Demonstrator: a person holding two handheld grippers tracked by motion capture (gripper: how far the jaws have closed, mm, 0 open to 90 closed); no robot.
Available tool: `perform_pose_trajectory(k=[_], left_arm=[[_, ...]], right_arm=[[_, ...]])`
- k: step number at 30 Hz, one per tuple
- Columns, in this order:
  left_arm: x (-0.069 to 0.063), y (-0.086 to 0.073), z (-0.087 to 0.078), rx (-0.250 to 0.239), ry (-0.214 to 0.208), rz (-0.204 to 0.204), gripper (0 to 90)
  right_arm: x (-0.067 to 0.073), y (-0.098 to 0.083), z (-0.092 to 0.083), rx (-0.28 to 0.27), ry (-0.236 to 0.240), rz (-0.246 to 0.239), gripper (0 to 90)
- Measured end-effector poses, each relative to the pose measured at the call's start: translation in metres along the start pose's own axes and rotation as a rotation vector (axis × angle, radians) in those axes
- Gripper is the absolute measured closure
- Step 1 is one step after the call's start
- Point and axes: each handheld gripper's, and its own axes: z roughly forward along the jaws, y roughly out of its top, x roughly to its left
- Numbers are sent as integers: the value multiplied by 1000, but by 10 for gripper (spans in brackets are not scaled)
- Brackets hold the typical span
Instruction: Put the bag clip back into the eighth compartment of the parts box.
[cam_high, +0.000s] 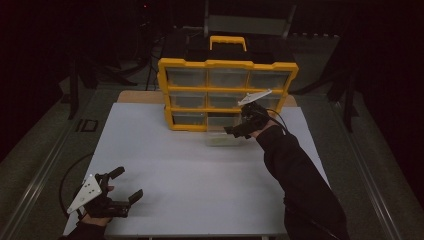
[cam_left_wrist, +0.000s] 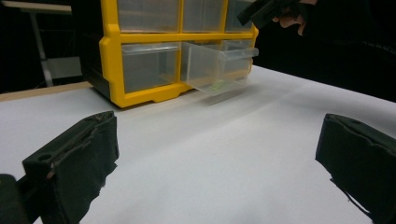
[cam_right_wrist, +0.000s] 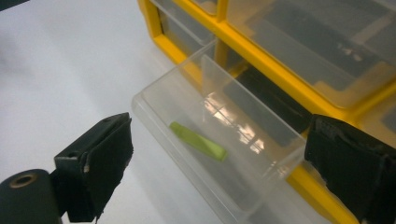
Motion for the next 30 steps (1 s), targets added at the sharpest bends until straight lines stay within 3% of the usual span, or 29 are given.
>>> perform_pose_trajectory(k=[13, 16, 30], left_arm=[[0, 0, 0, 1, 1, -1, 2], [0, 0, 0, 1, 1, -1, 2], [0, 0, 1, 1, 2, -2, 2]], right_arm=[[-4, -17, -17, -41, -29, 21, 80], [-3, -24, -22, -54, -58, 21, 84], [-3, -51, -31, -72, -70, 51, 85]])
